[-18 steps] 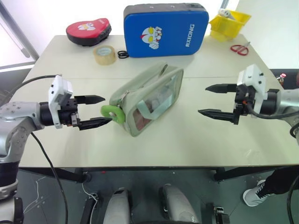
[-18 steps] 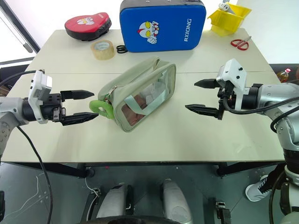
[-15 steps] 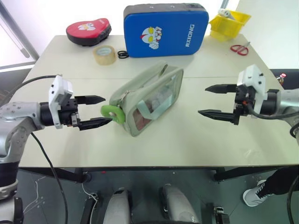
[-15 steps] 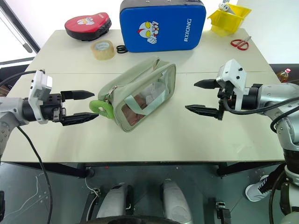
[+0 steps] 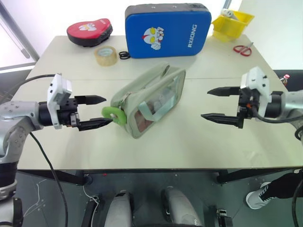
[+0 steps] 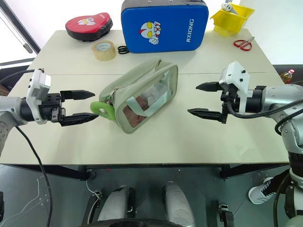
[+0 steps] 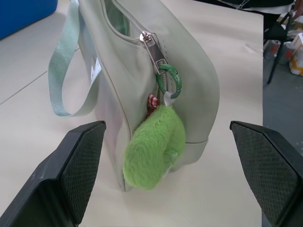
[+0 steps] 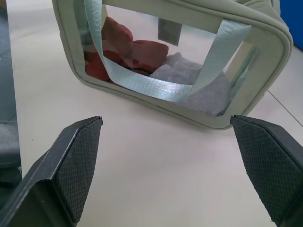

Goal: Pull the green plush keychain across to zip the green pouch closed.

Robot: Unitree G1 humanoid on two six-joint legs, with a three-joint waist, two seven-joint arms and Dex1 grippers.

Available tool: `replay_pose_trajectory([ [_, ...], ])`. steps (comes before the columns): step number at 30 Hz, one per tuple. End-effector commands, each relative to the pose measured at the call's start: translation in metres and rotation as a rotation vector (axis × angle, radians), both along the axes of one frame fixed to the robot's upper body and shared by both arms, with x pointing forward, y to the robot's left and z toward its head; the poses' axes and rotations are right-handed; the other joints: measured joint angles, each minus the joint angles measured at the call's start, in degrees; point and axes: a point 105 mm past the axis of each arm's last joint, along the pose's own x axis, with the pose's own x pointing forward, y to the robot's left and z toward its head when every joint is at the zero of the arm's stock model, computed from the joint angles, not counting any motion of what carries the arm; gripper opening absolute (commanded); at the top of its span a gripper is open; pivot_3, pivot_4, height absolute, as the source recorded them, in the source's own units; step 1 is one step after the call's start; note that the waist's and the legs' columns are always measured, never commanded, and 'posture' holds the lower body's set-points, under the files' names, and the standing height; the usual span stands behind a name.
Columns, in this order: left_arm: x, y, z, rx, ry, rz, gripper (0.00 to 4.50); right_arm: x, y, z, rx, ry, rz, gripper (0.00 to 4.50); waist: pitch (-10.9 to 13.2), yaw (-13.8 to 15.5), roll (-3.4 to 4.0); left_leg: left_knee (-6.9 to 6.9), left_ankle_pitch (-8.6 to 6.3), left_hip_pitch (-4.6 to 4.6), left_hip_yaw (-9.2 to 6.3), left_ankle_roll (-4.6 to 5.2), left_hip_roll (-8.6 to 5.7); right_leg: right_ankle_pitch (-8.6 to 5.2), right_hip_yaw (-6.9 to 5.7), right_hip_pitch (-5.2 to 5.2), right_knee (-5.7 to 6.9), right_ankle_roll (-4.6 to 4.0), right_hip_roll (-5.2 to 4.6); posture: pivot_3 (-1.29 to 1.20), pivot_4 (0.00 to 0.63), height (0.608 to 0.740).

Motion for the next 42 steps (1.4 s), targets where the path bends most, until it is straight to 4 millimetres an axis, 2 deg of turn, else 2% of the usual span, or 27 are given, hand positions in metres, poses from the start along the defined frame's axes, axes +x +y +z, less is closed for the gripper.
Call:
replay_pose_trajectory([
  [1,-0.002,0.004,0.011,0.017,-0.047,-0.001,4.48,-0.006,0.000,0.014,-0.008,-0.060,0.016,4.50,0.0,0.0,0.00,0.00,0.00,0.00,0.00,0.00,0.00,0.00,0.00,0.00,0.00,0.00,0.00,0.00,0.150,0.737],
  [11,-0.004,0.002,0.011,0.016,-0.045,-0.023,4.48,-0.007,0.000,0.013,-0.027,-0.069,0.029,4.50,0.0,0.0,0.00,0.00,0.00,0.00,0.00,0.00,0.00,0.00,0.00,0.00,0.00,0.00,0.00,0.00,0.150,0.737],
  [19,-0.010,0.009,0.009,0.013,-0.032,-0.009,4.48,-0.008,0.006,0.027,-0.101,-0.137,0.102,4.50,0.0,0.0,0.00,0.00,0.00,0.01,-0.01,0.00,0.00,0.00,-0.01,0.00,0.00,0.00,0.00,0.00,0.150,0.737],
  [24,-0.013,0.013,0.016,0.008,-0.025,-0.025,4.48,0.002,0.033,0.050,-0.194,-0.276,0.245,4.50,0.0,-0.4,0.05,-0.01,0.00,0.08,0.05,0.00,0.01,0.00,0.02,-0.01,0.04,0.00,0.01,0.00,0.150,0.737],
  [28,-0.013,0.012,0.018,-0.003,-0.035,-0.037,4.48,0.033,0.074,0.066,-0.315,-0.418,0.366,4.50,0.0,-1.1,0.05,-0.02,0.00,0.13,0.08,0.00,0.04,0.02,0.01,-0.02,0.09,-0.03,0.03,0.00,0.150,0.737],
  [33,-0.014,0.004,0.018,-0.021,-0.047,-0.051,4.48,0.064,0.105,0.060,-0.450,-0.507,0.423,4.50,0.0,-1.2,0.03,-0.01,0.01,-0.02,0.04,-0.01,0.04,0.01,-0.05,-0.07,0.03,-0.03,-0.02,0.00,0.150,0.737],
  [38,-0.019,0.005,0.017,-0.026,-0.045,-0.039,4.48,0.073,0.133,0.043,-0.506,-0.523,0.506,4.50,0.0,-1.6,0.03,-0.02,0.01,-0.11,0.05,-0.02,0.05,0.02,-0.05,-0.18,0.04,-0.03,-0.12,0.00,0.150,0.737],
  [40,-0.020,0.006,0.017,-0.024,-0.045,-0.031,4.50,0.074,0.139,0.039,-0.504,-0.519,0.524,3.98,0.0,-1.6,0.03,-0.02,0.01,-0.10,0.02,-0.02,0.07,0.02,-0.06,-0.18,0.06,-0.03,-0.11,0.00,0.150,0.737],
  [42,-0.021,0.007,0.017,-0.024,-0.046,-0.025,4.50,0.074,0.141,0.038,-0.489,-0.500,0.535,3.14,0.0,-1.6,0.03,-0.02,0.04,-0.10,0.01,-0.07,0.07,0.02,-0.07,-0.19,0.09,-0.04,-0.10,0.00,0.150,0.737],
])
